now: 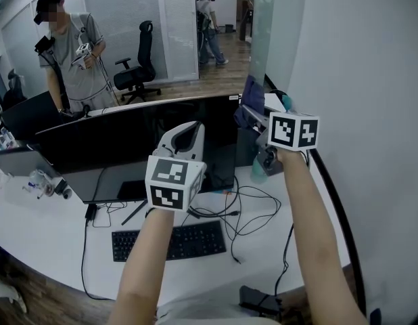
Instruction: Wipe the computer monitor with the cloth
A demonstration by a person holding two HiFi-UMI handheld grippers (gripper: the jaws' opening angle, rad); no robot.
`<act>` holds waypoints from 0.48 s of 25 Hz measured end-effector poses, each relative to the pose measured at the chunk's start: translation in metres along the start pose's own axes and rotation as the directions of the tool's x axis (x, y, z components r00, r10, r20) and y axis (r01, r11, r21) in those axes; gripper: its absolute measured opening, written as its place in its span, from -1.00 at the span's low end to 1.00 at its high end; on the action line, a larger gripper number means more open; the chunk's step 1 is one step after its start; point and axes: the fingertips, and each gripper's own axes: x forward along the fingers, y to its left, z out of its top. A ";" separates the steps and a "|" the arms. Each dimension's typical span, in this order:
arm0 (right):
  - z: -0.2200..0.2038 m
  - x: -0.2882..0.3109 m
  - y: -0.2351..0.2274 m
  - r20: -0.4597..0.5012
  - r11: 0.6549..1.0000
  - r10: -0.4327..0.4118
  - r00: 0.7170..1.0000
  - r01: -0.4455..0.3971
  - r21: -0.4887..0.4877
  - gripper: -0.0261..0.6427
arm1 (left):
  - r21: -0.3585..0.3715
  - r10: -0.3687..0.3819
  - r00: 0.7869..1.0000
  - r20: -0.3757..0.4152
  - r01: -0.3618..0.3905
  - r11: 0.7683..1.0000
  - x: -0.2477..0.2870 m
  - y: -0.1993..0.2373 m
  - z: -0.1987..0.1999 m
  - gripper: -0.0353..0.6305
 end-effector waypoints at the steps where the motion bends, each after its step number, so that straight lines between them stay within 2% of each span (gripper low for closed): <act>1: -0.002 0.000 0.000 -0.004 1.000 0.000 1.000 0.000 -0.002 -0.65 | -0.003 -0.002 1.000 0.001 0.002 1.000 0.000 0.000 0.000 -0.87; 12: -0.027 -0.001 -0.003 -0.031 1.000 -0.014 0.999 0.014 0.004 -0.65 | -0.033 -0.018 1.000 -0.006 0.018 0.999 0.000 -0.007 -0.014 -0.87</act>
